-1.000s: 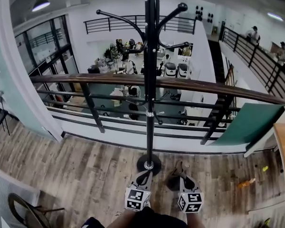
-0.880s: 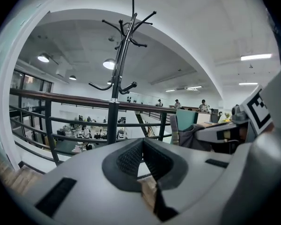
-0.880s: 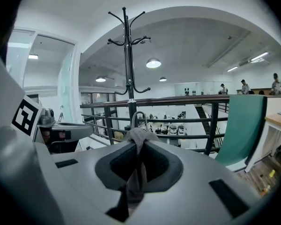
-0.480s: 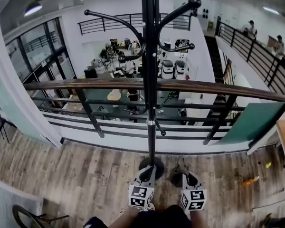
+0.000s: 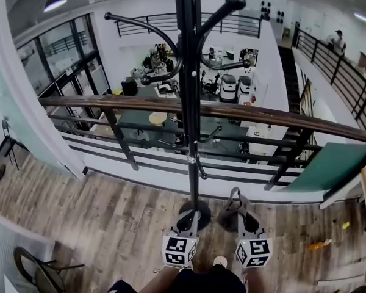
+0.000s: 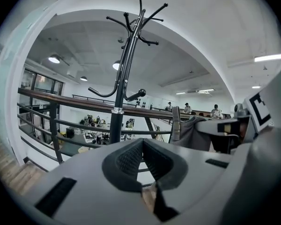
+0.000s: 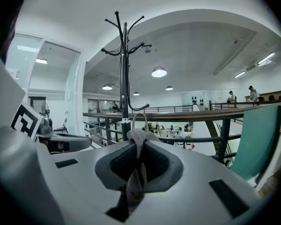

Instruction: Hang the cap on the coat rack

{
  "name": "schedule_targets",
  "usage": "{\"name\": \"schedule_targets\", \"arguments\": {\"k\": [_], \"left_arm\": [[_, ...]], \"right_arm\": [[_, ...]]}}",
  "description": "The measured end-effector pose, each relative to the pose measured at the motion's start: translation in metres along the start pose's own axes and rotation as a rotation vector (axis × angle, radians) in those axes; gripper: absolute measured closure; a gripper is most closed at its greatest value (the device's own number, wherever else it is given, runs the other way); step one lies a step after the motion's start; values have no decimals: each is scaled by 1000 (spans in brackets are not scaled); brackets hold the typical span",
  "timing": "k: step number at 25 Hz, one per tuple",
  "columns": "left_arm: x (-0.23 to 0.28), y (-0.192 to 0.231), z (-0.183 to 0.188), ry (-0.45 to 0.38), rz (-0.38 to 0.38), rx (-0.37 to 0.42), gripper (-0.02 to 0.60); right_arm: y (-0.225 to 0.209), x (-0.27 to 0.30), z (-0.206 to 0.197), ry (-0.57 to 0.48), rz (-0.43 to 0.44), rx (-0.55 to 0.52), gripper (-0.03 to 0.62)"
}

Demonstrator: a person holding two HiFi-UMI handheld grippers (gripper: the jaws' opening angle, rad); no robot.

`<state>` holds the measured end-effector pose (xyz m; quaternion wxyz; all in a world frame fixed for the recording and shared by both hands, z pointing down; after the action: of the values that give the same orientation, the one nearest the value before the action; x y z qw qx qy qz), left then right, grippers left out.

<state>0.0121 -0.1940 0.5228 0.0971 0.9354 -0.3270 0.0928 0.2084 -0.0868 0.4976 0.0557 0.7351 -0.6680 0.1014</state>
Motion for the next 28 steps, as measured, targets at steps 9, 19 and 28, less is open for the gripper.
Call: {"name": "schedule_targets", "arguments": {"k": [9,19,28], "left_arm": [[12,-17,55,-58,100,0,578],[7,-14,122,-160,194,-18,578],[17,-4,180,-251,202,30,578]], "right_arm": [[-34,21,84,-132,82,-94,569],[-46,34,180,-344,220,-142,568],[-36,48,241,-477,244,-142,569]]}}
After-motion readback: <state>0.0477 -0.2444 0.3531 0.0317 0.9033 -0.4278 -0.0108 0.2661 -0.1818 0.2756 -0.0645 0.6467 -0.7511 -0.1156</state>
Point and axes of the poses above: the fingertips, and each gripper's own axes: x forward along the fingers, y to its left, z out of its top, the point moved 9 cm from there along -x, backward along the fingers
